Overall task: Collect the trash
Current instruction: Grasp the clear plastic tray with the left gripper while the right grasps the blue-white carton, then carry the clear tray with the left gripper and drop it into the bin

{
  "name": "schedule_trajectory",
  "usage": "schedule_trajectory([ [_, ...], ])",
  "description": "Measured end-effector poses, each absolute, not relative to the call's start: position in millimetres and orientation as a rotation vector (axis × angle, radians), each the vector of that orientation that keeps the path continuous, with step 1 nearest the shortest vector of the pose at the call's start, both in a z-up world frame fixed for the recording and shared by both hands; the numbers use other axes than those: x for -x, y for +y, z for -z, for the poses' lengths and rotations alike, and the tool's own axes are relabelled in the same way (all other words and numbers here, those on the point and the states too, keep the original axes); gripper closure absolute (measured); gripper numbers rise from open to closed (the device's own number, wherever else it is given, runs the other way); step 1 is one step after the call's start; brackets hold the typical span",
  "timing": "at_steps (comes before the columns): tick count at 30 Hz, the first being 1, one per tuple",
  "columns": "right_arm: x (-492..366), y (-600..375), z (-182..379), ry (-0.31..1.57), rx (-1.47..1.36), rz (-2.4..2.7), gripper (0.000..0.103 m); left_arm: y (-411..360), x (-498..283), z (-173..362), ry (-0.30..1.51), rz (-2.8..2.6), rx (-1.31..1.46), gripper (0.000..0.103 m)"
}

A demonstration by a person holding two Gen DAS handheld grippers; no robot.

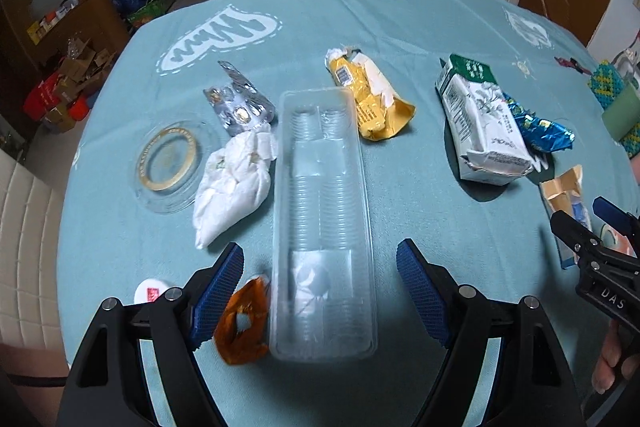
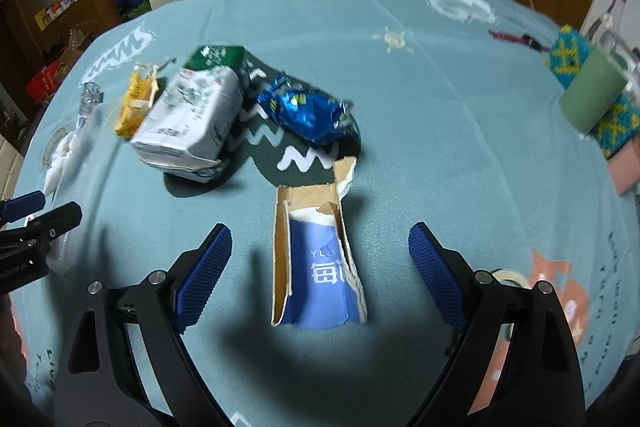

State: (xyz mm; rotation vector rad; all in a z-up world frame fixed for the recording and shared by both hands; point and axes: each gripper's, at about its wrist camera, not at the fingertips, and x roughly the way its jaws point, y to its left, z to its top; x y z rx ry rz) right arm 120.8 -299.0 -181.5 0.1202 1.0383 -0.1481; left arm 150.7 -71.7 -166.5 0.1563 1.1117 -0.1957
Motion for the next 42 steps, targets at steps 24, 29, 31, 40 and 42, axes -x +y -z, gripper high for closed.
schedule_trajectory([
  [24, -108, -244, 151, 0.975, -0.010, 0.004, 0.066, -54, -119, 138, 1.016, 0.237, -0.116, 0.063],
  [29, -98, -210, 138, 0.947, 0.026, -0.074, 0.066, -28, -97, 128, 0.997, 0.189, -0.092, 0.063],
  [31, -95, -197, 136, 0.942, 0.038, -0.103, 0.066, -15, -89, 125, 0.994, 0.166, -0.076, 0.063],
  [40, -79, -108, 128, 0.916, 0.117, -0.291, 0.066, 61, -50, 118, 0.980, 0.008, -0.002, 0.063],
  [42, -78, -89, 126, 0.913, 0.137, -0.333, 0.066, 78, -43, 117, 0.976, -0.027, 0.015, 0.063],
])
